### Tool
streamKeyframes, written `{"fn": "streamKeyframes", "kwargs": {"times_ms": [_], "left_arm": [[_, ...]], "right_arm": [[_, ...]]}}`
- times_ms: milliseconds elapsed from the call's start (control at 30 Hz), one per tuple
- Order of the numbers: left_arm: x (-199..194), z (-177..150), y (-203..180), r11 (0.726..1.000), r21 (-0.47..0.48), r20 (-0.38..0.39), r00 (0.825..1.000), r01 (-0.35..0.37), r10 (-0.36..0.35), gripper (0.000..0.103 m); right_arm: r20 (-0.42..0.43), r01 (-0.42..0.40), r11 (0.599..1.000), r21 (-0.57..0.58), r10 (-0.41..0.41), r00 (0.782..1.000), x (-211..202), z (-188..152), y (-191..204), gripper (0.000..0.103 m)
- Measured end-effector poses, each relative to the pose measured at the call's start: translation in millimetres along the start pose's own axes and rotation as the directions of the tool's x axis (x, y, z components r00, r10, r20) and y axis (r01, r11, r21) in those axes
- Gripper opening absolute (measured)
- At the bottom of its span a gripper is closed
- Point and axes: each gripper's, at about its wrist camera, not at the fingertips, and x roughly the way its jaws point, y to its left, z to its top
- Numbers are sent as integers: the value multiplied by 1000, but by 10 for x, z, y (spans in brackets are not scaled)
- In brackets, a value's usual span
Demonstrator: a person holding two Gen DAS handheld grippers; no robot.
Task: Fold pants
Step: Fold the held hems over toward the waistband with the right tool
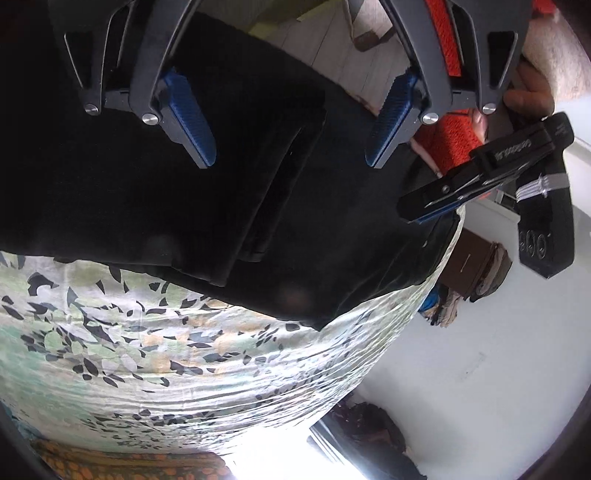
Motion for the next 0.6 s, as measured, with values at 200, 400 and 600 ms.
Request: {"fn": "streamKeyframes", "kwargs": {"times_ms": [200,400,600], "left_arm": [[132,-83,-789,967,235,-47,995,102,-93,79],[592,-129,-1165,955,281,-152,987,100,-59,54],[792,-196,-1074,974,220,-230,973,51,0,41]], "right_arm": [[194,189,982,-31,-179,964,-927,-224,-146,88],[297,157,974,162,-200,934,-1351,-310,-591,88],[327,121,973,195,-180,928,-1451,-321,-733,88]]}}
